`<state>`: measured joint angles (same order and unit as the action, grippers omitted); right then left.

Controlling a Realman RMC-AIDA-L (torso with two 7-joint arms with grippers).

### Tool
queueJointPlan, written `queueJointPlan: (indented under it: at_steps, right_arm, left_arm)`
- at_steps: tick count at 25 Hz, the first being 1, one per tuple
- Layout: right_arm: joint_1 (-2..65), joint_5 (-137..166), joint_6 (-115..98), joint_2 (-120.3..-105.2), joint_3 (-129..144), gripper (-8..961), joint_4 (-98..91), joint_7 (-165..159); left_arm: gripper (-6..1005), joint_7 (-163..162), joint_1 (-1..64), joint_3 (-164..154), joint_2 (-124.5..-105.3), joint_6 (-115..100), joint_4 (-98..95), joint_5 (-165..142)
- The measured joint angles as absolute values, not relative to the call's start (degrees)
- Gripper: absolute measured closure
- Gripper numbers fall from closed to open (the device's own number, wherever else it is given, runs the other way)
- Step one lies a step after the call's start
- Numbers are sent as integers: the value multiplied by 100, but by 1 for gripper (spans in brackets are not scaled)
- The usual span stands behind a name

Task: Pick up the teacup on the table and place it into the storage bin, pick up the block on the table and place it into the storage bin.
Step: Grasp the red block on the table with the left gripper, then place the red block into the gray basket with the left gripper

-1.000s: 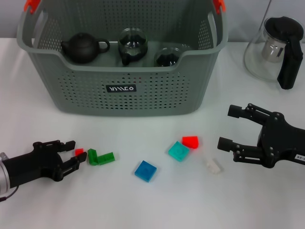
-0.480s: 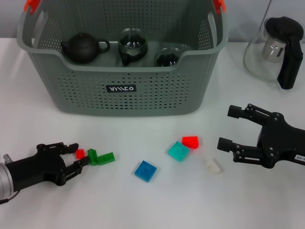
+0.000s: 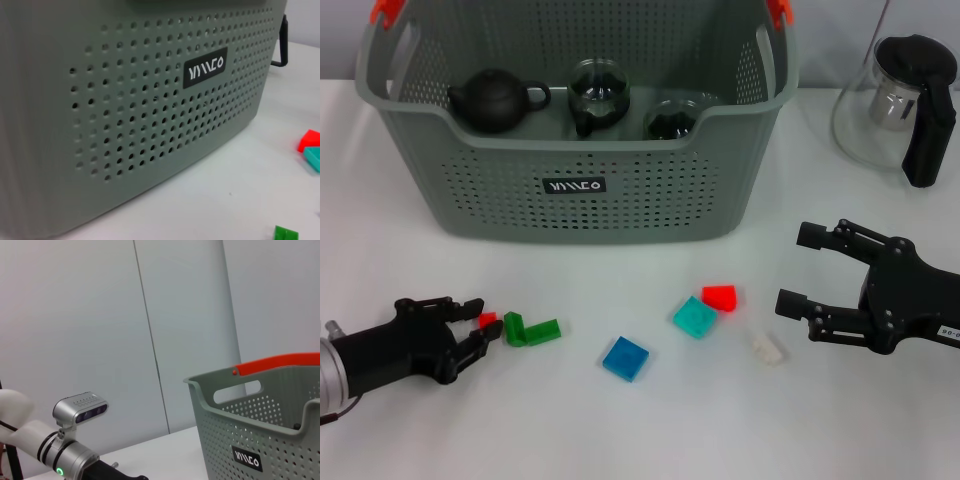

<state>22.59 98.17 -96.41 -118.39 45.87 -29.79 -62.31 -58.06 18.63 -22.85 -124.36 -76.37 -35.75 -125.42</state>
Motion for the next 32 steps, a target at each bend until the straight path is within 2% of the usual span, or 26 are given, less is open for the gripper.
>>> queueJointPlan:
  at_steps: [2, 13, 25, 32]
  right_arm:
    - [2259, 9817, -9641, -11834, 4588, 7, -2979, -6231]
    - [2259, 9817, -9664, -11828, 4588, 6, -2979, -6231]
    - [2259, 9817, -9652, -11821, 4588, 7, -2979, -6231]
    - [2281, 9817, -9649, -11821, 4588, 7, -2980, -6231]
  left_arm:
    - [551, -5897, 1868, -2285, -12431, -7637, -3597, -12542]
    - [834, -6018, 1921, -2318, -12427, -7615, -3613, -12587]
    - [879, -6436, 1935, -2296, -12393, -7886, -3816, -12594]
    - [884, -6785, 2085, -1637, -12139, -9729, -4149, -12540]
